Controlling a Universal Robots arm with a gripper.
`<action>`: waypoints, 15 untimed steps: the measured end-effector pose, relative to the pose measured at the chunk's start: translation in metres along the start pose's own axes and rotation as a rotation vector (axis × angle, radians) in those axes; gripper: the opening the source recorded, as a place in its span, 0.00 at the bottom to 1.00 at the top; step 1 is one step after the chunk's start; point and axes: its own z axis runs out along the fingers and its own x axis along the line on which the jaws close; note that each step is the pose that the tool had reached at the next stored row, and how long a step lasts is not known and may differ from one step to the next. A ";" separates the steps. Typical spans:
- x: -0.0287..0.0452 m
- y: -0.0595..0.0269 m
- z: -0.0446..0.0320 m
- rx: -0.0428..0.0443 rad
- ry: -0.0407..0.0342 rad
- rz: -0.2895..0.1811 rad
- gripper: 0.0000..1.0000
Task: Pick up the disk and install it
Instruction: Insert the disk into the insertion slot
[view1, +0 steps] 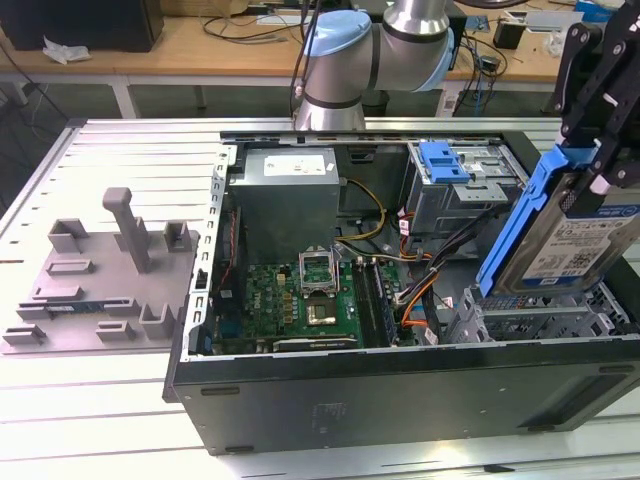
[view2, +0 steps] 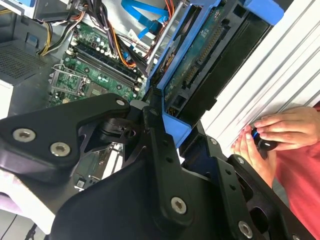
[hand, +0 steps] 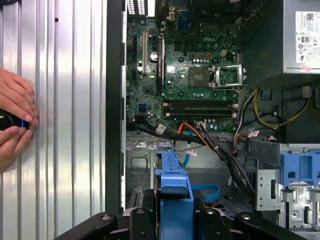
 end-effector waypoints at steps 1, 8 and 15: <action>0.0000 0.0000 0.0008 0.0000 0.0000 0.000 0.36; 0.0001 -0.0001 0.0055 0.0000 0.0000 0.000 0.36; 0.0002 -0.0016 0.0097 0.0000 0.0000 0.000 0.36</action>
